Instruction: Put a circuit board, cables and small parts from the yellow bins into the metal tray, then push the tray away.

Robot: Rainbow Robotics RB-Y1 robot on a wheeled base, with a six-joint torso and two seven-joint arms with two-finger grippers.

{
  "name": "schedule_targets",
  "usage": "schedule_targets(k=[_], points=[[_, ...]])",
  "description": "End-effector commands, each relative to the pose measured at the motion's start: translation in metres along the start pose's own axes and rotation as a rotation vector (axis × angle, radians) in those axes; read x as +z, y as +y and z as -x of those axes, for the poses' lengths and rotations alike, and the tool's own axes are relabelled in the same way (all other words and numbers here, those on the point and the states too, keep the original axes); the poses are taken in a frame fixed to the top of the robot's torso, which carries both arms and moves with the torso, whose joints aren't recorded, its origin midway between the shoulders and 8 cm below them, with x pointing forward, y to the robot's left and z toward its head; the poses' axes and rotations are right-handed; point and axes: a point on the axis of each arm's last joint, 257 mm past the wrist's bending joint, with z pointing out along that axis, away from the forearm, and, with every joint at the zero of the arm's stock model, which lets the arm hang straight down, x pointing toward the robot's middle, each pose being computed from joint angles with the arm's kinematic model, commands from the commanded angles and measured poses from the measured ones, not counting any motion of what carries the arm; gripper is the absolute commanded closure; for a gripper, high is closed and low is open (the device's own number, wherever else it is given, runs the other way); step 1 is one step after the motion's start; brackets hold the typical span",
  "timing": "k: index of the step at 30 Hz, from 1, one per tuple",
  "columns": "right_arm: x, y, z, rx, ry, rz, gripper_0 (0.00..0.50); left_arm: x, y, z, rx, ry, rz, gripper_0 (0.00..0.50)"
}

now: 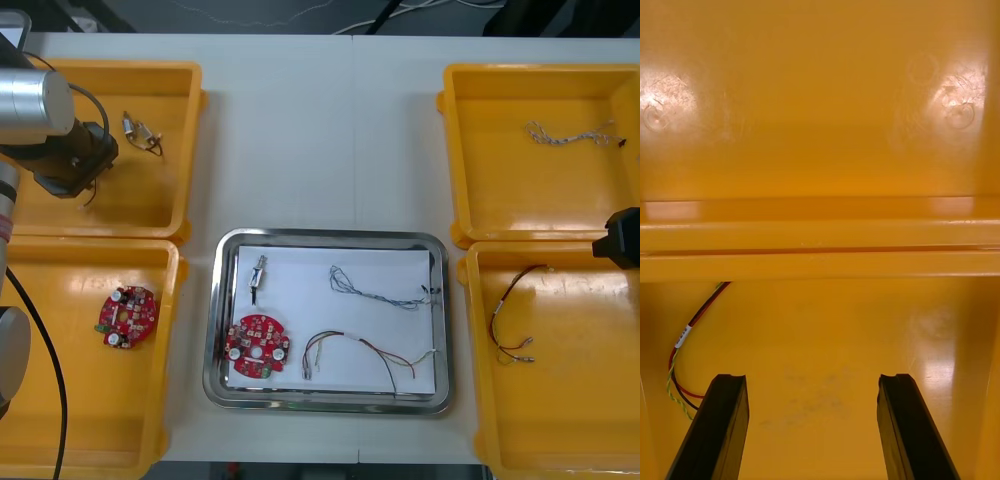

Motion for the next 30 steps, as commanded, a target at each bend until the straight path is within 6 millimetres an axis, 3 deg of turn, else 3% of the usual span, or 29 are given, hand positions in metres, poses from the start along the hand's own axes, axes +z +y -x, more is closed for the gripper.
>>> schedule_targets(k=[1,11,18,30], points=[[0.004,0.005,-0.003,-0.061,0.001,0.006,0.0,-0.015,-0.008,-0.005,0.102,0.005,-0.004,0.069],[0.004,0.006,-0.007,-0.058,0.015,0.012,0.0,-0.064,0.002,0.008,0.207,0.025,0.047,0.066],[0.004,0.006,-0.012,-0.061,0.033,0.014,0.0,-0.073,-0.003,0.03,0.438,-0.015,0.001,0.069],[0.004,0.008,-0.014,-0.06,0.039,0.022,0.0,-0.081,-0.005,0.046,0.772,-0.04,-0.039,0.068]])
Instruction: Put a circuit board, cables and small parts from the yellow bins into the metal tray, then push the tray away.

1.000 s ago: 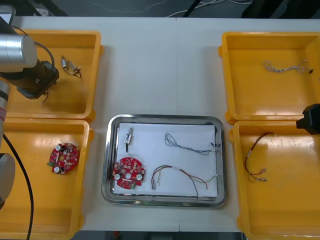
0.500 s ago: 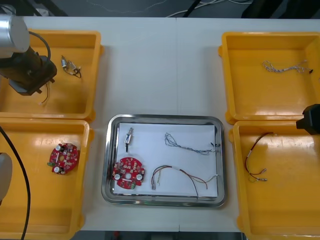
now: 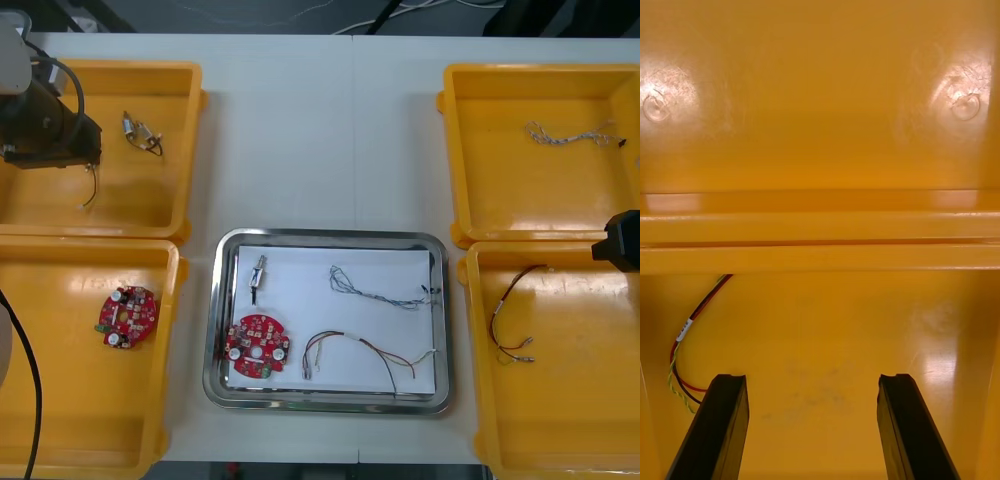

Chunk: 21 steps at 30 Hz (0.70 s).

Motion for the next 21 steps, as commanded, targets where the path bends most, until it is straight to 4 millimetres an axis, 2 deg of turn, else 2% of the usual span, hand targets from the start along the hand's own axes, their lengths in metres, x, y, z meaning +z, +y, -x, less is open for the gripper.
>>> schedule_targets(k=[1,5,11,21], points=[[0.004,0.007,-0.01,-0.06,0.026,0.016,0.0,-0.024,0.024,0.031,0.027,-0.094,0.021,0.067],[0.003,0.007,-0.009,-0.063,0.024,0.016,0.0,-0.02,0.026,0.04,0.086,-0.128,0.006,0.068],[0.003,0.007,-0.009,-0.063,0.024,0.016,0.0,-0.001,0.029,0.055,0.15,-0.189,-0.007,0.067],[0.003,0.007,-0.009,-0.063,0.024,0.016,0.0,0.014,0.033,0.055,0.209,-0.188,0.003,0.07]])
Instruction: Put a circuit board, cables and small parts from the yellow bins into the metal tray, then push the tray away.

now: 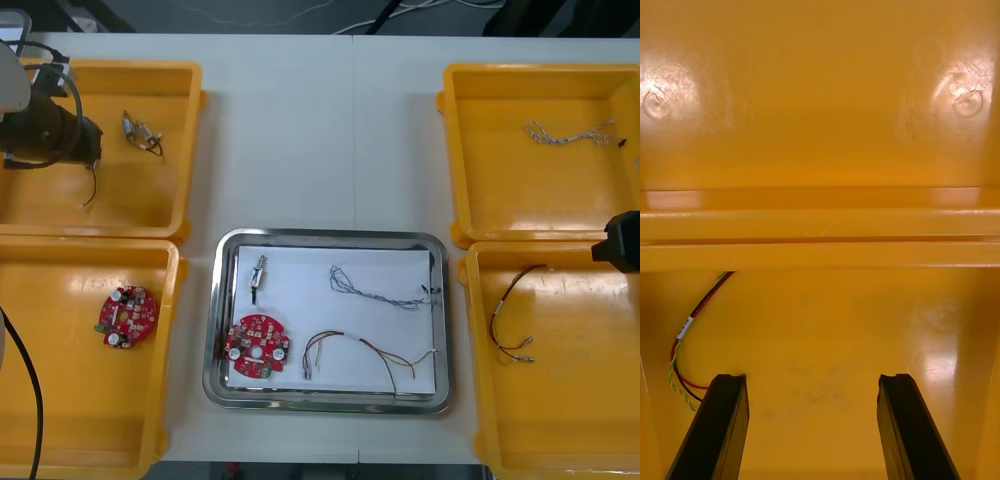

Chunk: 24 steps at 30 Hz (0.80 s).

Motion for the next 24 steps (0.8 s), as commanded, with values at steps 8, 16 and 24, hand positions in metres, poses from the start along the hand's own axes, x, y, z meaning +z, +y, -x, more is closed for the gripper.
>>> schedule_targets(k=[8,16,24], points=[[0.003,0.007,-0.008,-0.063,0.02,0.014,0.0,-0.008,0.03,0.028,0.019,-0.08,0.039,0.076],[0.003,0.007,-0.008,-0.063,0.02,0.014,0.0,0.008,0.024,0.029,0.032,-0.105,0.036,0.085],[0.003,0.007,-0.008,-0.063,0.02,0.014,0.0,0.015,0.019,0.024,0.032,-0.095,0.026,0.222]])
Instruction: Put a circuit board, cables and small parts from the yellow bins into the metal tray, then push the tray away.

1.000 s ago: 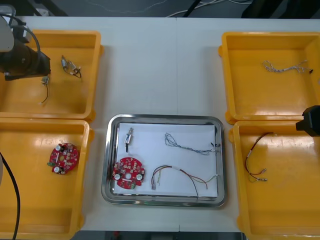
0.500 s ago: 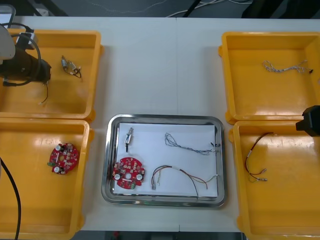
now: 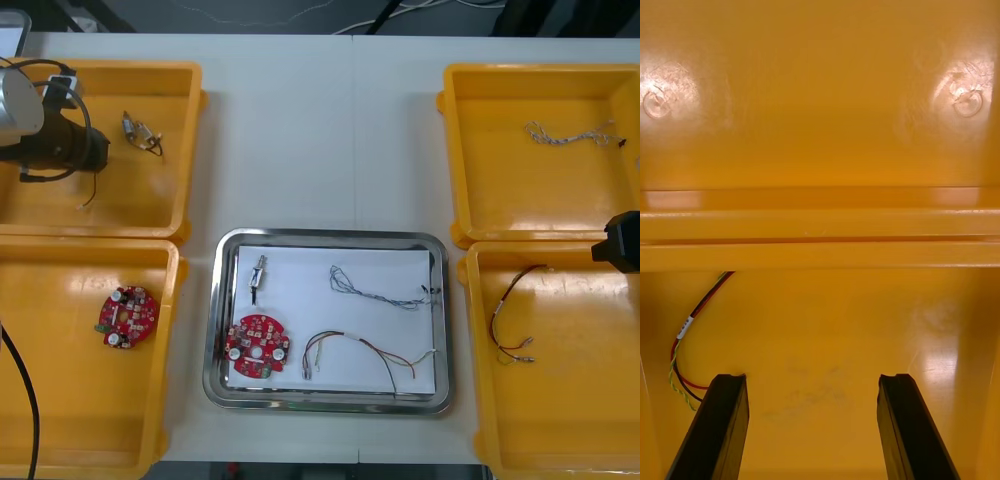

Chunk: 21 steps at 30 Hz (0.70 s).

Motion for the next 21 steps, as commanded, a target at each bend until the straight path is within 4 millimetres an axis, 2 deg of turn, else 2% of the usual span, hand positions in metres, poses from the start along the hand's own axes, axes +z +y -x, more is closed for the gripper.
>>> schedule_targets(k=[1,2,4,5,12,15,21], points=[[0.003,0.006,-0.008,-0.063,0.019,0.014,0.0,-0.015,0.016,0.026,0.048,-0.044,0.033,0.285],[0.003,0.006,-0.008,-0.063,0.019,0.014,0.0,-0.015,0.016,0.025,0.046,-0.043,0.032,0.324],[0.003,0.006,-0.008,-0.063,0.019,0.014,0.0,-0.015,0.015,0.026,0.041,-0.045,0.03,0.488],[0.003,0.006,-0.008,-0.063,0.019,0.014,0.0,-0.014,0.015,0.025,0.039,-0.042,0.028,0.5],[0.003,0.006,-0.008,-0.063,0.019,0.014,0.0,-0.018,0.012,0.023,0.024,-0.026,0.011,0.5],[0.003,0.006,-0.008,-0.063,0.019,0.014,0.0,-0.032,0.01,0.024,0.024,-0.002,0.0,0.5],[0.003,0.006,-0.008,-0.063,0.019,0.014,0.0,-0.078,0.0,0.024,-0.013,0.059,-0.023,0.5]])
